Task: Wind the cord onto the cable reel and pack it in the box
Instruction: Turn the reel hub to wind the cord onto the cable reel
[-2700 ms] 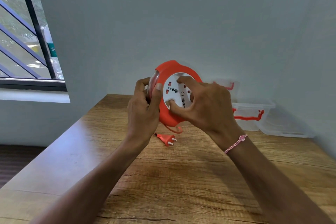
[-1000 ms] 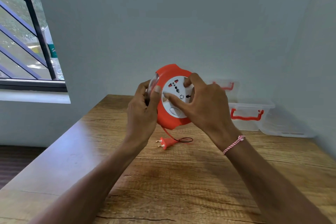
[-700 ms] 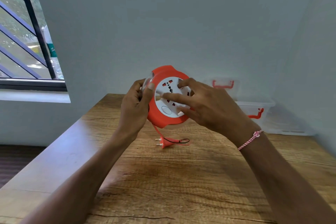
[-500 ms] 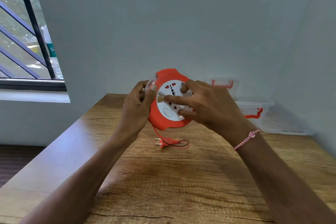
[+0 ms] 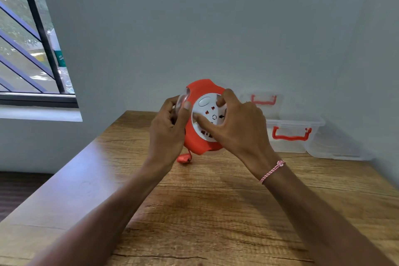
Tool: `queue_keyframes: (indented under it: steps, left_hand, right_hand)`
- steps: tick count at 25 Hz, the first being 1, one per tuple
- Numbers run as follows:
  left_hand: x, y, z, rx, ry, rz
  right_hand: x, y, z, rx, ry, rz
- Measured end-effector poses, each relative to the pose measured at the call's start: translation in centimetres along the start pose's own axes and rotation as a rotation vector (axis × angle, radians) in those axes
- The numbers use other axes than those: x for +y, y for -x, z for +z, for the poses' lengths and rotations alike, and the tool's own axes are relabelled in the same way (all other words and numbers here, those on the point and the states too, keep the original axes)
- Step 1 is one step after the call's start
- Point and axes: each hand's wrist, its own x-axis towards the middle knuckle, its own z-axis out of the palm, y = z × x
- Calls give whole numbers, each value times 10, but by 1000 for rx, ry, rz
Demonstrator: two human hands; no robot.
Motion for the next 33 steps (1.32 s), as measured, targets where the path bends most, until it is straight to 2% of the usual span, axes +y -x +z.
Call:
queue_keyframes:
  steps: [3, 7, 9, 11, 16, 25, 33]
  left_hand:
    - [-2, -4, -4, 12, -1, -19]
    - [-7, -11, -13, 29, 3, -33]
    - [-9, -12, -14, -2, -4, -34]
    - [-9, -12, -14, -33, -9, -28]
    - [-4, -7, -11, -58, -11, 13]
    - [1, -2, -7, 29, -18, 31]
    - [-4, -5, -7, 47, -5, 1]
  right_hand:
    - [12, -5, -9, 4, 51, -177]
    - [27, -9, -18, -183, 243, -506]
    - [28, -7, -18, -231, 391, -561]
    - [25, -7, -19, -244, 439, -560]
    - [25, -7, -27, -177, 300, -543]
    - [10, 1, -11, -51, 175, -316]
    - [13, 3, -2, -17, 135, -309]
